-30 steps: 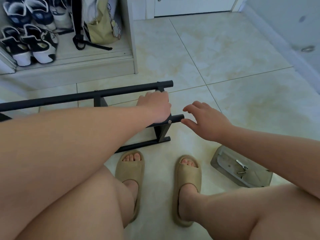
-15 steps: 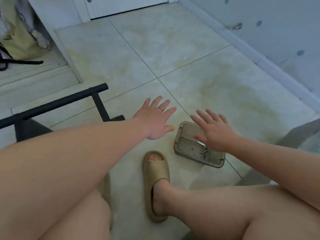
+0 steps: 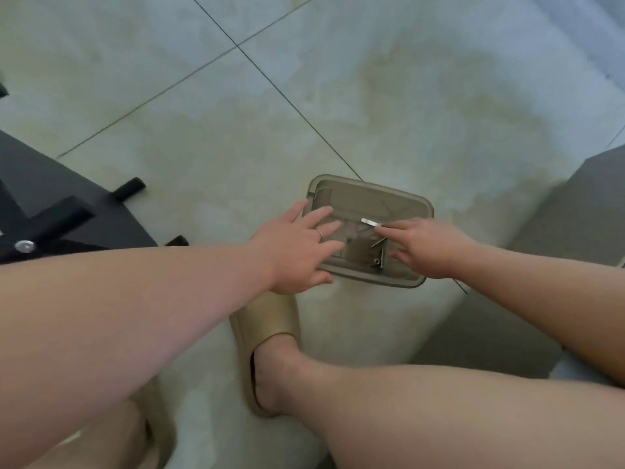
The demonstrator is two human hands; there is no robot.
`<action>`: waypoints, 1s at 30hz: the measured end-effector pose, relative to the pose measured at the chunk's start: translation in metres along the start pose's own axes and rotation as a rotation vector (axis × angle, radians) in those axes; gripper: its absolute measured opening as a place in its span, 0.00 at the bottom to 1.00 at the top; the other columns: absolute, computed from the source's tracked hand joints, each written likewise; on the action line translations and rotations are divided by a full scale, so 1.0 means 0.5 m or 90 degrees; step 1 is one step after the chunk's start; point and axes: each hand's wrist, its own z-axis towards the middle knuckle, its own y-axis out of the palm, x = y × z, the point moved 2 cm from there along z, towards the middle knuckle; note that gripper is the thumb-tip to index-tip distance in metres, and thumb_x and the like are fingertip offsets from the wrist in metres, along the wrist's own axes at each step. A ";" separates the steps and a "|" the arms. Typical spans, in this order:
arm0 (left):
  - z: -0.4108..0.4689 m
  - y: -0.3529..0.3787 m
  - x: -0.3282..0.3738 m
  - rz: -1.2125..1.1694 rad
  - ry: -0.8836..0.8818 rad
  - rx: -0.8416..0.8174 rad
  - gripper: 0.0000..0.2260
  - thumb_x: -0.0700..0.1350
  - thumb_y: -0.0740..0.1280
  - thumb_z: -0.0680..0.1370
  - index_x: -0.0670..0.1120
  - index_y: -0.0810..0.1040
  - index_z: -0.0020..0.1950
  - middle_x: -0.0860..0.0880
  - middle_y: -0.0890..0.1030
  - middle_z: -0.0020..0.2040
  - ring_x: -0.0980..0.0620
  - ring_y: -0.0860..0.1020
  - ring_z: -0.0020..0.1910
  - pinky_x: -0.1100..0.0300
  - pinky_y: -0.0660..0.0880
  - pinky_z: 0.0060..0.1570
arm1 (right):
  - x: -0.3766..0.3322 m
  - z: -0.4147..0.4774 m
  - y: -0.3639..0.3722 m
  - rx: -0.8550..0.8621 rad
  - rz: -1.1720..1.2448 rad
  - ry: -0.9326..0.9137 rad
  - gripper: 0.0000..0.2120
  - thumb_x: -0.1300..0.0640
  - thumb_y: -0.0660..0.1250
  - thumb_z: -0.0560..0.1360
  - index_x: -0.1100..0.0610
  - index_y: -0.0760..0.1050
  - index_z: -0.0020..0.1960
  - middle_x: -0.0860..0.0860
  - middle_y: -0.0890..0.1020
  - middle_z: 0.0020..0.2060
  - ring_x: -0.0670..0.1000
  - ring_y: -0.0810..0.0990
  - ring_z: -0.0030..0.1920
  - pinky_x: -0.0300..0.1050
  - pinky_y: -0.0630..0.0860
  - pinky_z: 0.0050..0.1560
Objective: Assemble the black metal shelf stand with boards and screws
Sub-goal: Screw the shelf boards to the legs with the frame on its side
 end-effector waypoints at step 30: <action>-0.016 0.038 -0.010 -0.022 -0.020 0.085 0.20 0.61 0.53 0.82 0.54 0.73 0.66 0.47 0.66 0.77 0.44 0.51 0.80 0.41 0.45 0.76 | -0.055 0.110 0.011 0.019 0.130 0.012 0.06 0.60 0.64 0.75 0.52 0.67 0.44 0.53 0.74 0.46 0.61 0.77 0.47 0.51 0.75 0.45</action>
